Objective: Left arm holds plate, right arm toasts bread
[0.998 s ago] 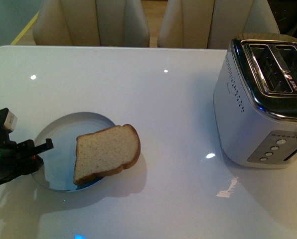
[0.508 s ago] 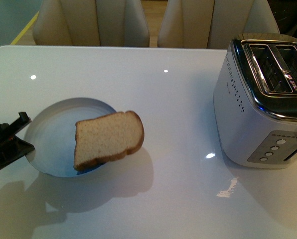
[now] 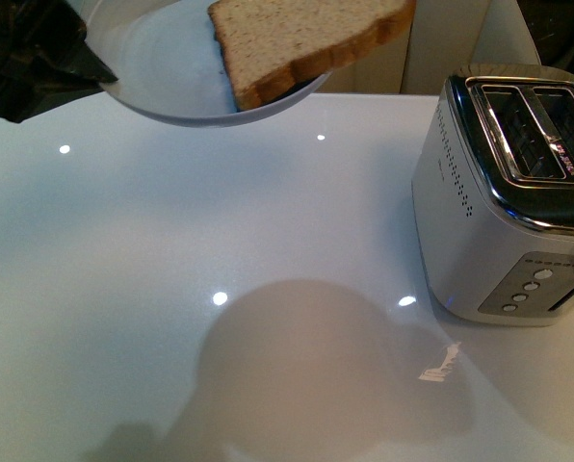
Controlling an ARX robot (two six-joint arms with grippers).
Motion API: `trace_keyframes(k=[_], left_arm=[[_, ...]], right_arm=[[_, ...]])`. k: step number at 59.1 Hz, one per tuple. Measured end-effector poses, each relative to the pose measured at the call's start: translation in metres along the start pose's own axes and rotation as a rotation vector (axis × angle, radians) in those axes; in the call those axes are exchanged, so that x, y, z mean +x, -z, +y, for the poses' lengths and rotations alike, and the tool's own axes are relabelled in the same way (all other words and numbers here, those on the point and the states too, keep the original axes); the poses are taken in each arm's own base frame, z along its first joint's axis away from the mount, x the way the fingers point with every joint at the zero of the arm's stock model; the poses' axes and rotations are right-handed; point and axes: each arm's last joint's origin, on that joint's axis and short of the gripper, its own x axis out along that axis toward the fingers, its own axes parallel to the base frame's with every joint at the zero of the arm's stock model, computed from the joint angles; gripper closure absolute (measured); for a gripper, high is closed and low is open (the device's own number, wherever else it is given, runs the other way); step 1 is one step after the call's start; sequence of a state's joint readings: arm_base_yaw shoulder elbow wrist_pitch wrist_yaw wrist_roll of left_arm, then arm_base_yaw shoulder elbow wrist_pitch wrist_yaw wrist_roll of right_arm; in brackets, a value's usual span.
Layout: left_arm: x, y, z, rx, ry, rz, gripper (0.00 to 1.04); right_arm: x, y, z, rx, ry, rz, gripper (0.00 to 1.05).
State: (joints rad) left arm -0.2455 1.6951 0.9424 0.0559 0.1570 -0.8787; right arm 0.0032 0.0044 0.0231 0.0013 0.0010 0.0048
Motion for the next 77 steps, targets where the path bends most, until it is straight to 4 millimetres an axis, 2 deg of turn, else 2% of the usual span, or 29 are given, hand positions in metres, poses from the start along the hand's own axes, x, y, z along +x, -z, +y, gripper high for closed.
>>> trace_keyframes(k=[10, 18, 37, 56, 58, 62, 66, 71, 77], left_arm=[[0.004, 0.013, -0.016, 0.023, 0.016, 0.043, 1.02], [0.006, 0.020, -0.022, 0.037, 0.045, 0.064, 1.02], [0.006, 0.032, -0.019, 0.028, 0.062, 0.117, 1.02], [0.006, 0.033, -0.019, 0.029, 0.064, 0.119, 1.02], [0.006, 0.033, -0.019, 0.029, 0.063, 0.119, 1.02], [0.006, 0.033, -0.019, 0.029, 0.063, 0.119, 1.02], [0.005, 0.033, -0.020, 0.031, 0.066, 0.121, 1.02], [0.005, 0.033, -0.020, 0.032, 0.067, 0.121, 1.02], [0.005, 0.033, -0.020, 0.031, 0.066, 0.116, 1.02]], right_arm=[[0.000, 0.000, 0.000, 0.000, 0.000, 0.000, 0.09], [0.000, 0.000, 0.000, 0.000, 0.000, 0.000, 0.09], [0.000, 0.000, 0.000, 0.000, 0.000, 0.000, 0.09], [0.000, 0.000, 0.000, 0.000, 0.000, 0.000, 0.09], [0.001, 0.001, 0.000, 0.012, -0.012, 0.047, 0.09], [0.002, 0.003, -0.002, 0.099, -0.013, 0.320, 0.09], [0.004, 0.009, -0.005, 0.146, 0.019, 0.481, 0.09], [0.007, 0.012, -0.009, 0.187, 0.029, 0.526, 0.09], [0.014, 0.005, -0.013, 0.257, 0.002, 0.521, 0.09]])
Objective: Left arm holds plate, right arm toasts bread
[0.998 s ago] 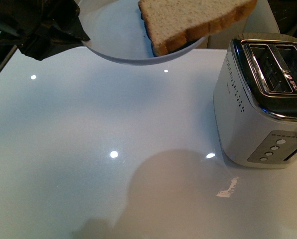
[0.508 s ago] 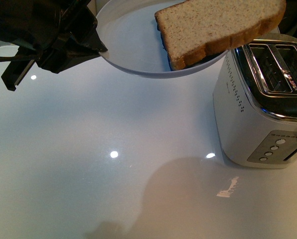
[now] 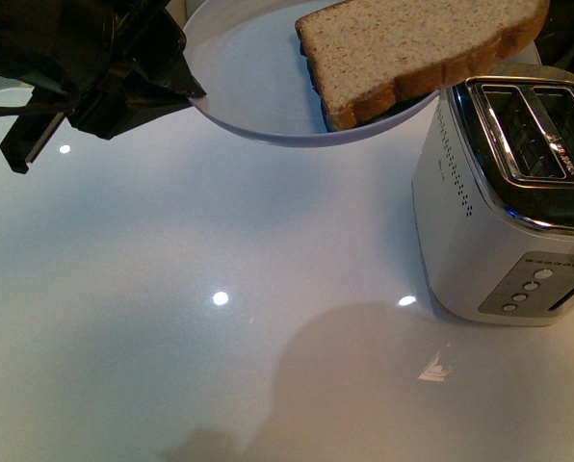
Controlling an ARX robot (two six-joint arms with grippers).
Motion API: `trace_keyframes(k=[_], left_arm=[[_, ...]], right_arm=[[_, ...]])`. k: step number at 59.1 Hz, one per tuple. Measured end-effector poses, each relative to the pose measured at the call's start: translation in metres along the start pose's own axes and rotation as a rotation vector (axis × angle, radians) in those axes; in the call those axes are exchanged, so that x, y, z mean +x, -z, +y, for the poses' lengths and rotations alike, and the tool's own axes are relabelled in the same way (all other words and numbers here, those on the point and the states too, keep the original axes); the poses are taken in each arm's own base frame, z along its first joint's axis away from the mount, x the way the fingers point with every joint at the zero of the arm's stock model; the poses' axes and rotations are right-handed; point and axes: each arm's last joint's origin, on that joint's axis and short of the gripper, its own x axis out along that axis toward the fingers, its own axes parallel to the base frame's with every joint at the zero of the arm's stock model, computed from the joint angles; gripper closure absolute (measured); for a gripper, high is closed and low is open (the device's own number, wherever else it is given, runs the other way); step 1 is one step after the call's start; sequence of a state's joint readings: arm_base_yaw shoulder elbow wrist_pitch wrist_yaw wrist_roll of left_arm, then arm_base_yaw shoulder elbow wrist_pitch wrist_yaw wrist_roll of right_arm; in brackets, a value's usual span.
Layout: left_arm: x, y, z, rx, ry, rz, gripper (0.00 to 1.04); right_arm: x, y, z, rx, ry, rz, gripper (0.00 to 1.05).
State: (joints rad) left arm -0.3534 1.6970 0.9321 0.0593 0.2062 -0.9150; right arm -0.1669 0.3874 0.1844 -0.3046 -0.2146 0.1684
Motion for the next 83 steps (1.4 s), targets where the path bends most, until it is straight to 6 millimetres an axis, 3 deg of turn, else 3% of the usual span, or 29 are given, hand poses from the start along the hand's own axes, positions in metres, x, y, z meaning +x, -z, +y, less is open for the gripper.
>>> trace_keyframes(k=[10, 19, 28, 37, 54, 58, 83], left_arm=[[0.000, 0.000, 0.000, 0.000, 0.003, 0.002, 1.02], [0.000, 0.000, 0.000, 0.000, 0.003, 0.002, 1.02], [0.000, 0.000, 0.000, 0.000, 0.003, 0.002, 1.02], [0.000, 0.000, 0.000, 0.000, 0.003, 0.002, 1.02], [0.000, 0.000, 0.000, 0.000, 0.003, 0.002, 1.02], [0.000, 0.000, 0.000, 0.000, 0.003, 0.002, 1.02], [0.000, 0.000, 0.000, 0.000, 0.003, 0.002, 1.02]], right_arm=[[0.014, -0.024, 0.007, 0.086, -0.102, 0.010, 0.09], [0.036, -0.058, 0.028, 0.167, -0.206, -0.023, 0.09], [0.075, -0.094, 0.076, 0.250, -0.357, -0.045, 0.09], [0.104, -0.093, 0.103, 0.266, -0.386, -0.004, 0.09], [0.130, -0.084, 0.116, 0.309, -0.377, 0.048, 0.09], [0.133, -0.087, 0.118, 0.322, -0.376, 0.043, 0.16], [0.134, -0.096, 0.124, 0.358, -0.389, 0.023, 0.86]])
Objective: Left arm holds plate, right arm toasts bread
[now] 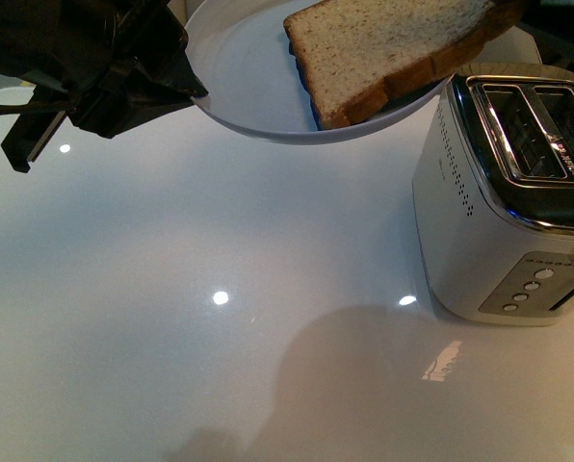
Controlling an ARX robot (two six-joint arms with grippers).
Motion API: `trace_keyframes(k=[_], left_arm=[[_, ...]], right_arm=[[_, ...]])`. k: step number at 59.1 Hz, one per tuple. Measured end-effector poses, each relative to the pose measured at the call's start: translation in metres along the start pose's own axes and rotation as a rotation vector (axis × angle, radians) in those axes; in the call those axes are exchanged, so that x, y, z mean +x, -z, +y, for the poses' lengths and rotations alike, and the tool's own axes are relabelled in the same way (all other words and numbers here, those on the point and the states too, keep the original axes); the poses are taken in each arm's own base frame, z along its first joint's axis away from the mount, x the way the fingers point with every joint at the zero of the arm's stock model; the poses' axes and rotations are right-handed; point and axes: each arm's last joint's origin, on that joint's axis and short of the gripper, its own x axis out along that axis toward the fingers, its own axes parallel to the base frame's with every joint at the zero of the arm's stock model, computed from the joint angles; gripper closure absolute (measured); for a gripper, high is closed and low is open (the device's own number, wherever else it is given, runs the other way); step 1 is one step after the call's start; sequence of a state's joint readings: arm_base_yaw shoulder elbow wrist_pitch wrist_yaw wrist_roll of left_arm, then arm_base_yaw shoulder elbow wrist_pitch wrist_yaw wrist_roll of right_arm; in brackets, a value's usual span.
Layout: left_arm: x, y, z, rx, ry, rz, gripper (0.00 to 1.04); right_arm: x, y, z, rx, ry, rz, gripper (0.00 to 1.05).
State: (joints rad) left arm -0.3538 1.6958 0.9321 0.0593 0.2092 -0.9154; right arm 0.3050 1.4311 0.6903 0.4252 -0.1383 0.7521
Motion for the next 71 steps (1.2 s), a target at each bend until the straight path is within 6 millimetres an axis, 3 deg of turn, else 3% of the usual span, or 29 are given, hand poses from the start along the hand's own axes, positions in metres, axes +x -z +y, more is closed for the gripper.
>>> trace_keyframes(k=[6, 17, 32, 36, 42, 56, 71], left_arm=[[0.000, 0.000, 0.000, 0.000, 0.000, 0.000, 1.02], [0.000, 0.000, 0.000, -0.001, 0.000, 0.000, 1.02], [0.000, 0.000, 0.000, -0.004, 0.000, 0.000, 1.02], [0.000, 0.000, 0.000, -0.006, 0.000, 0.000, 1.02], [0.000, 0.000, 0.000, -0.006, 0.000, 0.000, 1.02], [0.000, 0.000, 0.000, -0.006, 0.000, 0.000, 1.02], [0.000, 0.000, 0.000, -0.006, 0.000, 0.000, 1.02]], right_arm=[[-0.015, -0.012, 0.011, -0.008, -0.043, -0.066, 1.02], [-0.054, -0.040, 0.023, -0.056, -0.036, -0.251, 1.02], [-0.095, -0.063, 0.023, -0.312, 0.205, -0.487, 1.02], [-0.091, -0.058, 0.017, -0.401, 0.272, -0.484, 1.02], [-0.067, -0.040, 0.000, -0.524, 0.375, -0.417, 1.02], [-0.029, -0.019, -0.020, -0.659, 0.428, -0.302, 1.02], [-0.008, -0.008, -0.033, -0.732, 0.466, -0.220, 1.02]])
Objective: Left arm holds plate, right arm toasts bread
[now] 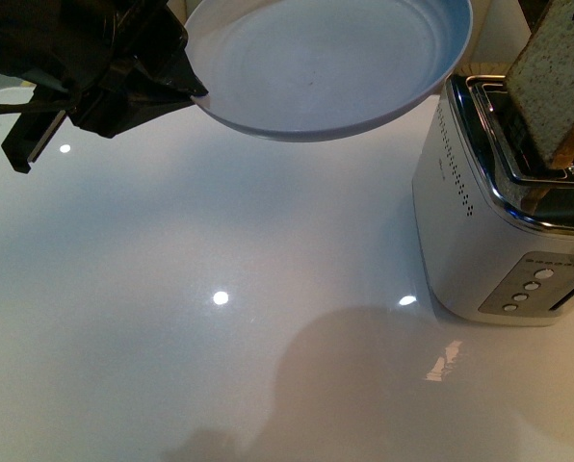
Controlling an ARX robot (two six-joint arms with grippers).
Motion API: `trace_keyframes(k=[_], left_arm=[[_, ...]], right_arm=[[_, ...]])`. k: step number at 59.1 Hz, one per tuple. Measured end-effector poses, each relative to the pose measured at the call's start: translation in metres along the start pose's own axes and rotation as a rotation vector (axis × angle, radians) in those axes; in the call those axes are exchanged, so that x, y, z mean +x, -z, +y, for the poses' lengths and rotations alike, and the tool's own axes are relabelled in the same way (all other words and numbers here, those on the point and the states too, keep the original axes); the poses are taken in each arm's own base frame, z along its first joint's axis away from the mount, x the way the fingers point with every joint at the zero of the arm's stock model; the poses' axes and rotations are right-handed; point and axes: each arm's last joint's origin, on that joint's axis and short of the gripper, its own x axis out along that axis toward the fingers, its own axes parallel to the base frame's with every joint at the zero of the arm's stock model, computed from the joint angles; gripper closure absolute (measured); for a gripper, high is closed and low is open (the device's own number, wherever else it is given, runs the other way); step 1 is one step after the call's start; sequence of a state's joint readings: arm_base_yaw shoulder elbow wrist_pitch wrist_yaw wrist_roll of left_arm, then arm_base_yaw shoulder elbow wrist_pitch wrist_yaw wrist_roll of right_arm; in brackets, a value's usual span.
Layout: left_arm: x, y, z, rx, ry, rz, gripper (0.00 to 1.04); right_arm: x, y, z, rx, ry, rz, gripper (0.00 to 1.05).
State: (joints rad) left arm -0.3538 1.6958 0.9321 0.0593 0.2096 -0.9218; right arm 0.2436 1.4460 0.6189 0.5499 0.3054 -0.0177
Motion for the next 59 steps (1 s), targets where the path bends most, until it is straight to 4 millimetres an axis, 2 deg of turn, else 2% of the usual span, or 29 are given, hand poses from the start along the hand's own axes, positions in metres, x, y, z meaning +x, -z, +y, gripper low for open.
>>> trace_keyframes(k=[16, 59], left_arm=[[0.000, 0.000, 0.000, 0.000, 0.000, 0.000, 1.02], [0.000, 0.000, 0.000, 0.000, 0.000, 0.000, 1.02]], right_arm=[[0.006, 0.002, 0.004, -0.017, 0.012, 0.012, 1.02], [0.025, 0.032, 0.009, -0.017, 0.027, 0.103, 1.02]])
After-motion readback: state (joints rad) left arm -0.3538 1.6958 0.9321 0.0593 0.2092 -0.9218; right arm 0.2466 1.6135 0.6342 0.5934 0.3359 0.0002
